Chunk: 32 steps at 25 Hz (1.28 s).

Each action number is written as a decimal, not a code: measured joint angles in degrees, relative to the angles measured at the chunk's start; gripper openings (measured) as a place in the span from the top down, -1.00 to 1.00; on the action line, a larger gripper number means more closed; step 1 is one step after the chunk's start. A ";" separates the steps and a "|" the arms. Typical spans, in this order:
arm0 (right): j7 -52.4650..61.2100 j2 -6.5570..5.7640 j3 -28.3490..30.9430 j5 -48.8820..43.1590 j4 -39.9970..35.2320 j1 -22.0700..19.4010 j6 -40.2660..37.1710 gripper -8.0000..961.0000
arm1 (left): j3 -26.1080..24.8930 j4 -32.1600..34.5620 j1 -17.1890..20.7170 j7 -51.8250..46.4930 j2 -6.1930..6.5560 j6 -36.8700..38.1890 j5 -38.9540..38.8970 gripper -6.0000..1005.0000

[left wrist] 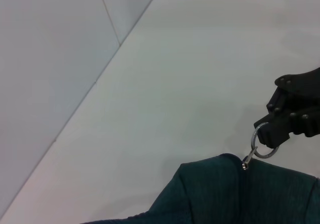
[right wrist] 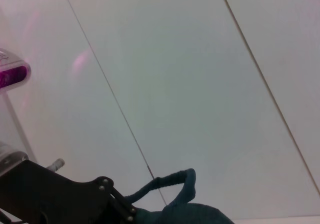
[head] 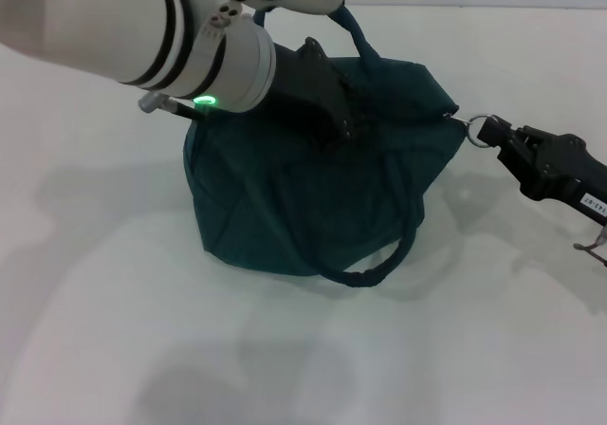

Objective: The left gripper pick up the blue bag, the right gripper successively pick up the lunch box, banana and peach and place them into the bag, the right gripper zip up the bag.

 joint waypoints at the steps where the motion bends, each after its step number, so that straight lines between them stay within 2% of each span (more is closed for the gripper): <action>1: 0.00 0.00 0.06 0.02 0.00 -0.01 -0.03 0.97 | -0.03 0.43 0.33 0.26 -0.02 -0.01 -0.08 0.58; 7: -0.28 0.01 1.93 0.08 0.32 -0.38 -0.02 0.97 | -0.78 2.97 3.00 3.41 -0.04 0.10 -4.46 0.68; 14: -0.33 0.02 2.46 0.09 0.51 -0.79 0.12 0.97 | -5.10 4.31 5.56 6.95 0.10 2.34 -11.29 0.73; 18: -0.31 0.09 2.49 0.09 0.53 -0.97 0.02 0.97 | -7.90 4.25 6.64 8.70 0.15 4.30 -15.25 0.87; 22: -0.29 0.10 2.49 0.09 0.53 -1.07 0.27 0.97 | -9.88 4.23 6.98 9.62 0.22 5.92 -17.48 0.92; 32: -0.42 0.11 2.49 0.07 0.89 -1.23 0.68 0.97 | -15.08 3.59 7.32 10.73 0.24 10.31 -22.88 0.91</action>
